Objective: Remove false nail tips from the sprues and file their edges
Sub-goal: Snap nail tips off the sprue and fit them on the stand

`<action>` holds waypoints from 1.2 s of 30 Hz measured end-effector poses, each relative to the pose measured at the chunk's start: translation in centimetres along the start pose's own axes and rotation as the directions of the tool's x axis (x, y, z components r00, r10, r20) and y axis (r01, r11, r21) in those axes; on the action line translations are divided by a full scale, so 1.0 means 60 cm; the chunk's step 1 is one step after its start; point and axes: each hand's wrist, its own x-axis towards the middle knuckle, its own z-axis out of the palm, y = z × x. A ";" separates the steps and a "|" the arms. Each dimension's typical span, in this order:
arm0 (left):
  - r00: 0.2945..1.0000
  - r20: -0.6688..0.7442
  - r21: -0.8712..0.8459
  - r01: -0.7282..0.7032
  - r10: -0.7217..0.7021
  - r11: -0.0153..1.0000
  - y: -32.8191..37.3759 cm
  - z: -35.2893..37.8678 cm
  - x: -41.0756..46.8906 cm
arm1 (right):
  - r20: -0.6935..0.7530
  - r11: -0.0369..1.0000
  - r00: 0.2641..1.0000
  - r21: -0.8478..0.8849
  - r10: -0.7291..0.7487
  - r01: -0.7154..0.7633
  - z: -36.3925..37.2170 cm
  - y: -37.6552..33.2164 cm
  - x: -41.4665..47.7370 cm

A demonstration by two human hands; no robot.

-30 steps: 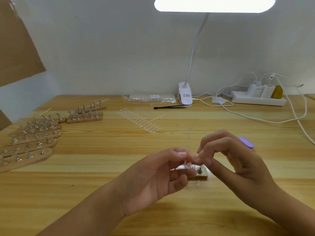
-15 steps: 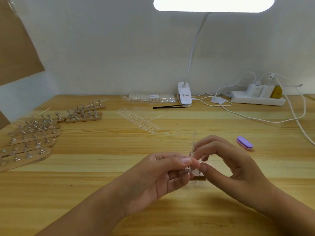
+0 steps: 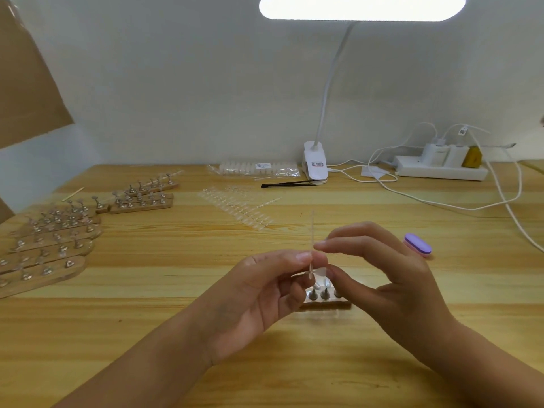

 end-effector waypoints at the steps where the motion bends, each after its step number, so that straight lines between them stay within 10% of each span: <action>1: 1.000 0.001 0.003 -0.002 0.002 1.000 0.001 0.000 0.000 | 0.006 1.000 1.000 -0.020 -0.001 0.001 0.000 0.003 0.000; 7: 0.999 -0.042 0.045 -0.018 0.020 0.999 0.016 -0.009 0.000 | 0.032 0.997 0.997 -0.012 0.075 -0.074 -0.008 0.013 0.002; 14: 0.910 -0.297 0.519 -0.099 0.288 0.849 0.028 -0.030 0.007 | 0.148 0.944 0.951 0.150 0.271 -0.293 0.017 0.027 -0.005; 36: 0.911 -0.344 0.192 -0.168 0.226 0.967 0.016 -0.042 0.016 | 0.294 0.986 0.945 -0.126 0.142 -0.109 0.039 0.037 -0.016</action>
